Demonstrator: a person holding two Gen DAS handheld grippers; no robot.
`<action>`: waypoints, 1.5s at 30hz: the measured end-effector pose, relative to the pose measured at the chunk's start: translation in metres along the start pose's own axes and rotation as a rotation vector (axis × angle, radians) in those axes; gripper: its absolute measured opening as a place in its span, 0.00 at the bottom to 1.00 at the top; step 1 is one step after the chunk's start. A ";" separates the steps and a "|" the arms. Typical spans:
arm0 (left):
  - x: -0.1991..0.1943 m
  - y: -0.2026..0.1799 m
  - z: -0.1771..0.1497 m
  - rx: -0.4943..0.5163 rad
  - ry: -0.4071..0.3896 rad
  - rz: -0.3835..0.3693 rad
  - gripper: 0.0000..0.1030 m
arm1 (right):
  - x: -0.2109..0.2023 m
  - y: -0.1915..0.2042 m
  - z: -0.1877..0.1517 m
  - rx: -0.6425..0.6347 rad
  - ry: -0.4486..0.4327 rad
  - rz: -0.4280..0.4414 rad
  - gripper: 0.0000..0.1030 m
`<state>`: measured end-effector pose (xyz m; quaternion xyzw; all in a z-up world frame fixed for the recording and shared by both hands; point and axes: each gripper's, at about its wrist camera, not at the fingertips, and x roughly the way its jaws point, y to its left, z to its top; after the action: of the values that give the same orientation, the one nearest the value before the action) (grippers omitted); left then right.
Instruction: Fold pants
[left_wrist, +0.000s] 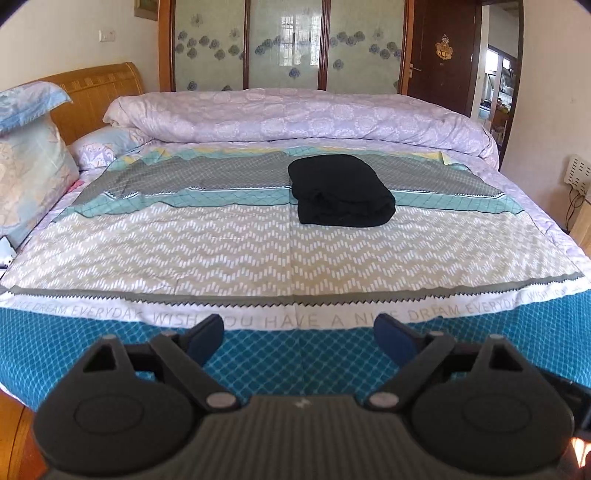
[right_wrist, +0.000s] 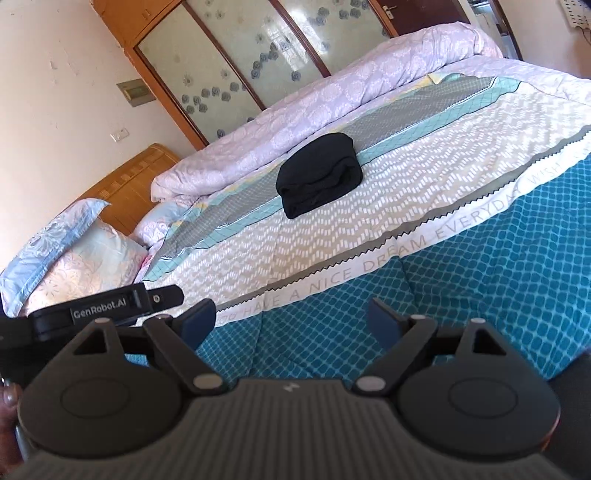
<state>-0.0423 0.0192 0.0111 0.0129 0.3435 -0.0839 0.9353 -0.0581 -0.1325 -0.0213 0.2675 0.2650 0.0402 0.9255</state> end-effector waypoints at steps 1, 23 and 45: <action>-0.001 0.001 -0.002 -0.002 -0.004 -0.003 0.89 | -0.002 0.002 -0.004 -0.014 0.000 -0.005 0.87; 0.069 0.019 -0.021 0.068 0.069 0.150 0.99 | 0.054 -0.023 -0.016 -0.171 0.018 -0.221 0.89; 0.108 0.050 -0.059 0.099 0.058 0.216 1.00 | 0.059 -0.056 -0.005 -0.192 -0.228 -0.254 0.98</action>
<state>0.0090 0.0577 -0.1055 0.0984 0.3626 0.0011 0.9268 -0.0137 -0.1655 -0.0816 0.1453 0.1853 -0.0825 0.9684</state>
